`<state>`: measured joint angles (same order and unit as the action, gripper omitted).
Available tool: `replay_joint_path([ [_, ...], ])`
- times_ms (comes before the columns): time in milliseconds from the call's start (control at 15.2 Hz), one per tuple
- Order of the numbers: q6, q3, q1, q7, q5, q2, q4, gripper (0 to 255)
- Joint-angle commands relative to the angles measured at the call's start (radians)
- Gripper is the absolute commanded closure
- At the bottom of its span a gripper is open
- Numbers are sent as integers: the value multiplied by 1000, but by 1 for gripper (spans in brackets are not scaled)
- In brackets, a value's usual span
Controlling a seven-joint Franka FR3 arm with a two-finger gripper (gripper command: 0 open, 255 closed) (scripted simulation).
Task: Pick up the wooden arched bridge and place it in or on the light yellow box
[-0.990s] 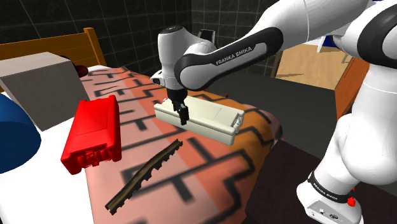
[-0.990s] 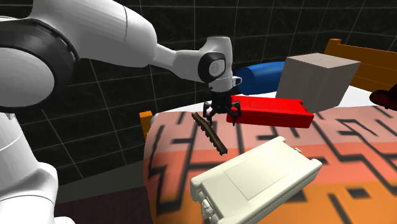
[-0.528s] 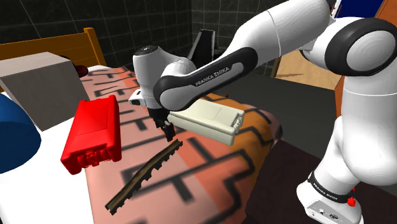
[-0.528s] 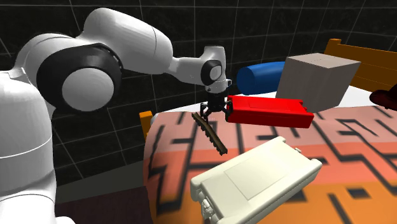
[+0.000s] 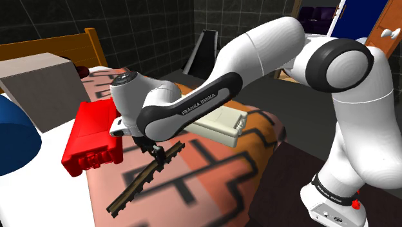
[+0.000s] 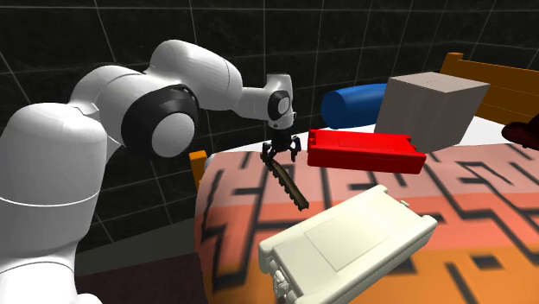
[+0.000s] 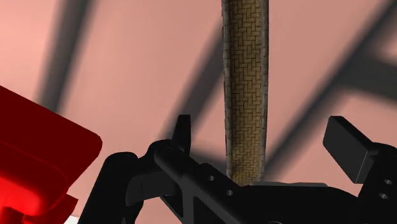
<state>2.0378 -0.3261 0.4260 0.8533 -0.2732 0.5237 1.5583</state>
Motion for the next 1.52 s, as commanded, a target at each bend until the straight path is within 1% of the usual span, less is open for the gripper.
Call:
replay_joint_path([
  [0,9,-2,12,11,-11,36,-21,0],
  [462,76,9,13,1,-28,74,9,0],
  [924,76,9,13,1,-28,74,9,0],
  [990,76,9,13,1,-28,74,9,255],
  [1452,76,8,13,0,-28,74,9,255],
])
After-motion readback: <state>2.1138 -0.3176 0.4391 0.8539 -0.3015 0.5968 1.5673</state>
